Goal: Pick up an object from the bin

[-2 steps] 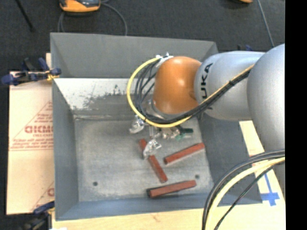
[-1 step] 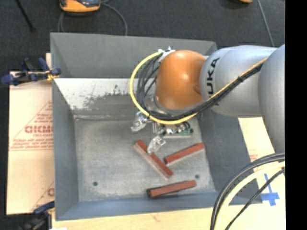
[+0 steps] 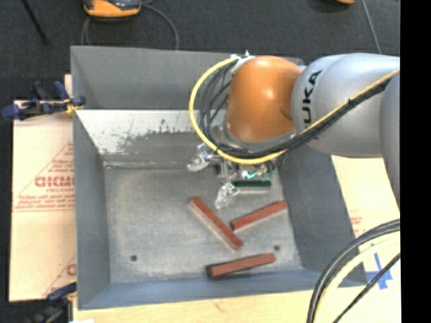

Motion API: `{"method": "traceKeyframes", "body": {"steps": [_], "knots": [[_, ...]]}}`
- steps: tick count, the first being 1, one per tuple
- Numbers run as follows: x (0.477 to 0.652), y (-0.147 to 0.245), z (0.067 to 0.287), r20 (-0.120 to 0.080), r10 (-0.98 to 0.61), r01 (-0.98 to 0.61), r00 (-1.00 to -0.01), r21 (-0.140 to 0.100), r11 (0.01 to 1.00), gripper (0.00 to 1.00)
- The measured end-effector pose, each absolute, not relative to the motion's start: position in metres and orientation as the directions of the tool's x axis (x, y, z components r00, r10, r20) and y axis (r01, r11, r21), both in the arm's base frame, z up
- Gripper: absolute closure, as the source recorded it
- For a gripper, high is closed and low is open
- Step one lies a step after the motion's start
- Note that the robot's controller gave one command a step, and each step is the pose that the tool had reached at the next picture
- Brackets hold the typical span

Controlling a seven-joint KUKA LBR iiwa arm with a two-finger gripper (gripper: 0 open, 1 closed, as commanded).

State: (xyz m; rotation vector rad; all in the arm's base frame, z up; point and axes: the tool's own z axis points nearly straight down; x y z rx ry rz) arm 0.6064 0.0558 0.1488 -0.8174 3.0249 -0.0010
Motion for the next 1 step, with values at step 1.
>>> {"method": "traceKeyframes", "body": {"steps": [1], "knots": [[0.6070,0.0533,0.1319,-0.004,-0.497,-0.497,-0.868,0.000,0.868,0.00]]}}
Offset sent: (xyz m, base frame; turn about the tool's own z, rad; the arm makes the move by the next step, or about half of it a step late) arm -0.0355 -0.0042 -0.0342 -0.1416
